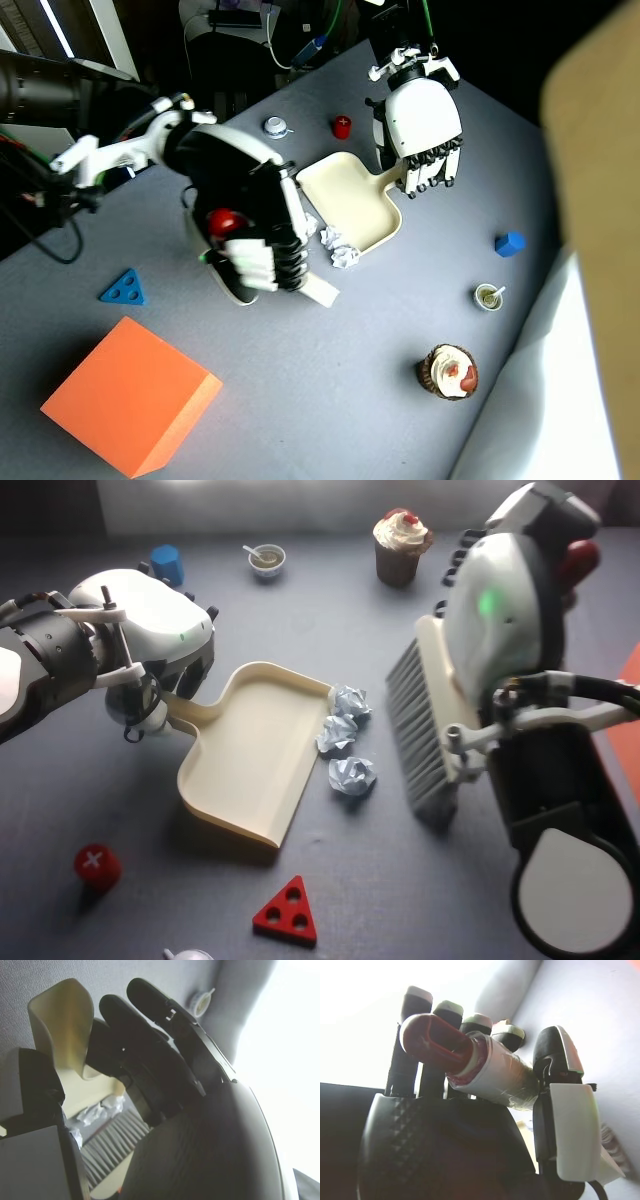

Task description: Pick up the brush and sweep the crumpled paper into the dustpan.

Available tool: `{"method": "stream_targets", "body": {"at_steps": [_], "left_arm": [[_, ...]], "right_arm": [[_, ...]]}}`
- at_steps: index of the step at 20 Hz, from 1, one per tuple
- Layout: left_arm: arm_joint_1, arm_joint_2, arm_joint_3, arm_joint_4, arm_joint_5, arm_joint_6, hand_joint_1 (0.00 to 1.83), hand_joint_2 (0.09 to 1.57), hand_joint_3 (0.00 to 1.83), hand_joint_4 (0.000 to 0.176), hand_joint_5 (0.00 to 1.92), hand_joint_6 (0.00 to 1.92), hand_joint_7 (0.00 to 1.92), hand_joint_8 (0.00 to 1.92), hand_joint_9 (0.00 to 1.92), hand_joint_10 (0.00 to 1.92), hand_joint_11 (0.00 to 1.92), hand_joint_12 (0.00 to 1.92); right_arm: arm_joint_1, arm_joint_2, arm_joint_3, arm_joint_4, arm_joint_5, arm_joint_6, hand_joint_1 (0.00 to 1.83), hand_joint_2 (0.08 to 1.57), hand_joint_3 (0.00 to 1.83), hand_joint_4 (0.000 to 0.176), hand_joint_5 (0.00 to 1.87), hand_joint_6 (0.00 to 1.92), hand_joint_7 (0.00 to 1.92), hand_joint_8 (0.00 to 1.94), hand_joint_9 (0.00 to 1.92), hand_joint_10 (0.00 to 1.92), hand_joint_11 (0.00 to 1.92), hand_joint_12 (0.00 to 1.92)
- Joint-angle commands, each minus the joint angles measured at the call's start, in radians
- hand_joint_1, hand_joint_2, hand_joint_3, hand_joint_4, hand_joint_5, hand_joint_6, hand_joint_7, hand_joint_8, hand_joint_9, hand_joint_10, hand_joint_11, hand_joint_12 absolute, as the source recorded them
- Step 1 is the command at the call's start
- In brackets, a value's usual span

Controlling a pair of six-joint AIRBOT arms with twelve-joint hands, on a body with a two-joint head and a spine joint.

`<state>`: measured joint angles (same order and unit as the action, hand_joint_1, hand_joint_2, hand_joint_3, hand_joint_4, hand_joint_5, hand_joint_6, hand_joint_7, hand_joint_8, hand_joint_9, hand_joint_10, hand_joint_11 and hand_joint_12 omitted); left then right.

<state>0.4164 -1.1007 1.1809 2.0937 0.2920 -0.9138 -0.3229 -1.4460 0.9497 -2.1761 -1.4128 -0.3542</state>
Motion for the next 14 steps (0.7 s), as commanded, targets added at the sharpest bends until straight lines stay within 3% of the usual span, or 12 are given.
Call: {"method": "stream_targets", "body": {"at_steps": [1, 5, 8, 14], "left_arm": [[-0.014, 0.003, -0.004, 0.029, 0.069, 0.006, 1.25, 1.07, 0.00, 0.000, 1.05, 1.01, 1.14, 0.58, 1.15, 0.00, 0.75, 0.81], [-0.018, -0.003, -0.008, 0.026, 0.069, 0.006, 1.25, 1.08, 0.00, 0.000, 1.03, 1.05, 1.13, 0.60, 1.13, 0.00, 0.75, 0.80], [-0.023, -0.009, -0.011, 0.022, 0.069, 0.006, 1.26, 1.06, 0.00, 0.000, 1.06, 0.99, 1.18, 0.50, 1.16, 0.00, 0.78, 0.76], [-0.033, -0.021, -0.031, 0.018, 0.070, 0.005, 1.25, 1.07, 0.00, 0.000, 1.04, 1.03, 1.15, 0.56, 1.15, 0.00, 0.77, 0.75]], "right_arm": [[0.012, 0.008, 0.008, -0.080, -0.069, -0.014, 0.62, 1.45, 0.00, 0.000, 0.86, 1.92, 0.88, 1.94, 0.80, 1.92, 0.81, 1.92], [0.025, -0.015, 0.032, -0.066, -0.057, -0.018, 0.62, 1.45, 0.00, 0.000, 0.84, 1.92, 0.88, 1.94, 0.79, 1.92, 0.78, 1.92], [0.035, -0.040, 0.046, -0.064, -0.049, -0.020, 0.64, 1.44, 0.00, 0.000, 0.87, 1.92, 0.90, 1.94, 0.82, 1.92, 0.81, 1.92], [0.053, -0.082, 0.070, -0.057, -0.038, -0.025, 0.66, 1.43, 0.00, 0.000, 0.87, 1.92, 0.89, 1.94, 0.81, 1.92, 0.79, 1.92]]}}
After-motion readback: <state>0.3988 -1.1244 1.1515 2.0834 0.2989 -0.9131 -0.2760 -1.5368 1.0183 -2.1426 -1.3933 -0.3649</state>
